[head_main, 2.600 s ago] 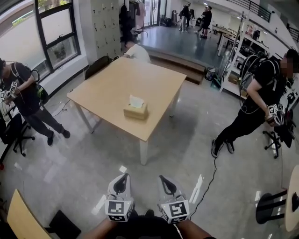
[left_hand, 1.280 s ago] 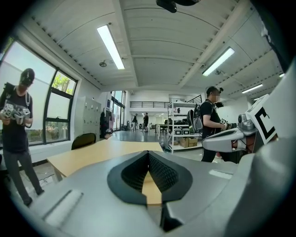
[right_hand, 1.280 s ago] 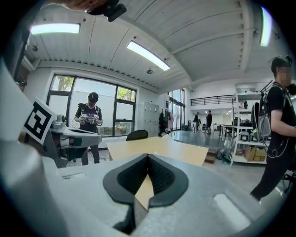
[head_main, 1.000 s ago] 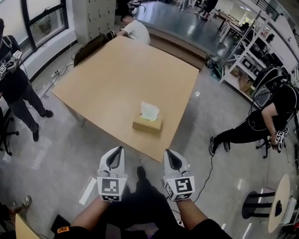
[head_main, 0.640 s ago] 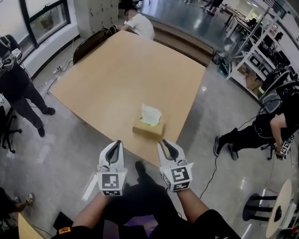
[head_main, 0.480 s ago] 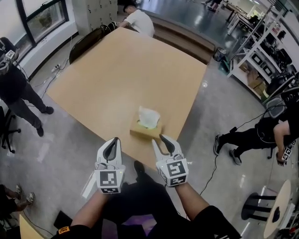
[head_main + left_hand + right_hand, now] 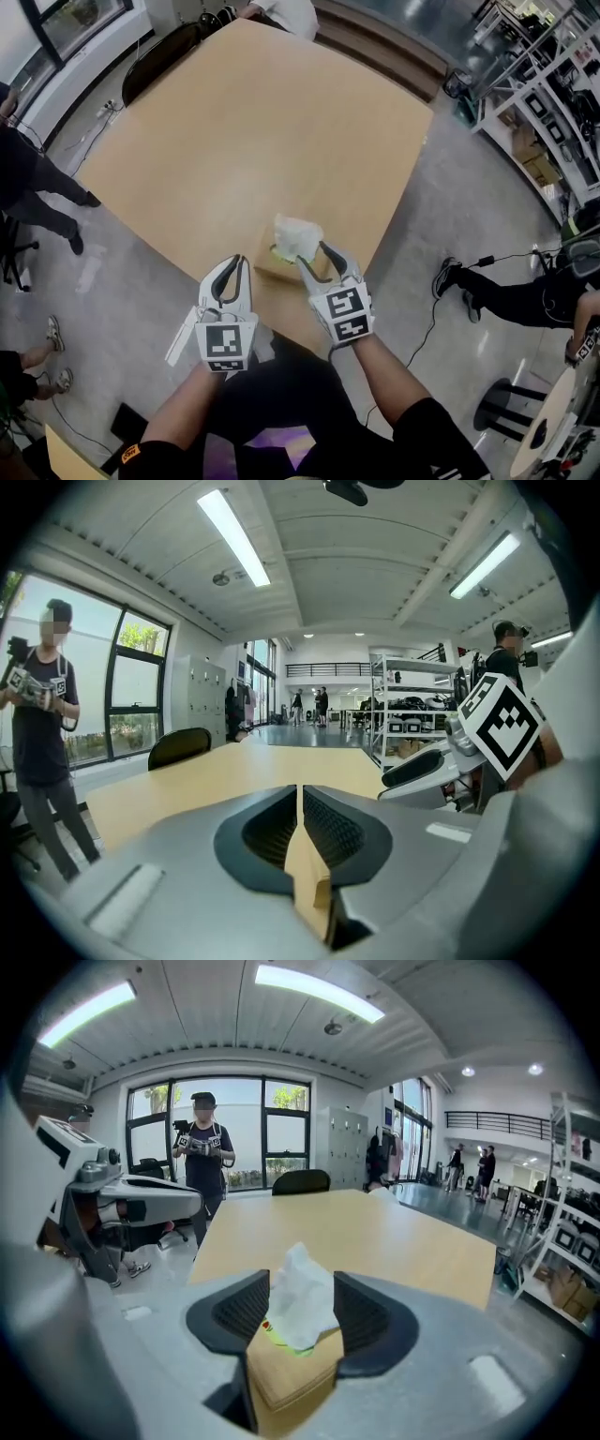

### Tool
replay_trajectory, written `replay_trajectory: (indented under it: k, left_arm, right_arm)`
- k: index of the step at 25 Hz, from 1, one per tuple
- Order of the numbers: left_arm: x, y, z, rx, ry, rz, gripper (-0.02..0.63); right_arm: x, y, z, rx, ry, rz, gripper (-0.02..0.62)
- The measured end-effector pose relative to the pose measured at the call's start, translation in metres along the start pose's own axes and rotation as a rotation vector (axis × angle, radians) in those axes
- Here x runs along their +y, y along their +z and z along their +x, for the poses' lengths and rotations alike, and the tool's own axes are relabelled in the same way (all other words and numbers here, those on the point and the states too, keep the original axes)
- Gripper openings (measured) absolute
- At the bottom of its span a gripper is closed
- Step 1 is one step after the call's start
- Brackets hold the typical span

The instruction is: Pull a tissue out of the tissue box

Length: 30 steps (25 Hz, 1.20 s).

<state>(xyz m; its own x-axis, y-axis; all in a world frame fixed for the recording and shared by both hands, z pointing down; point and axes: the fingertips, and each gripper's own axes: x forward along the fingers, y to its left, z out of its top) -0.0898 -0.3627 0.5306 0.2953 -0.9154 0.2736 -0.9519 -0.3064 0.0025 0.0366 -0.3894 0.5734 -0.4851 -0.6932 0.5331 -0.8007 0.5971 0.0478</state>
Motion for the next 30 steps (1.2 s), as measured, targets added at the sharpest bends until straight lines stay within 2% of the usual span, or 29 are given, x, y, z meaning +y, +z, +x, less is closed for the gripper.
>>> replay_trajectory:
  k: [7,16,26,30]
  left_arm:
    - [0.000,-0.025,0.032,0.057,-0.006,-0.004,0.040]
    - [0.002,-0.039,0.046,0.098,-0.016,-0.005,0.038]
    - [-0.001,-0.053,0.036,0.117,-0.036,-0.006,0.034]
    - [-0.001,-0.056,0.035,0.119,-0.044,-0.006,0.029]
  right_arm:
    - [-0.009,-0.030,0.034,0.123,0.065,0.003,0.222]
    - [0.006,-0.049,0.046,0.222,0.108,-0.036,0.212]
    - [0.011,-0.057,0.046,0.250,0.048,-0.100,0.027]
    - [0.013,-0.054,0.046,0.241,0.045,-0.093,0.003]
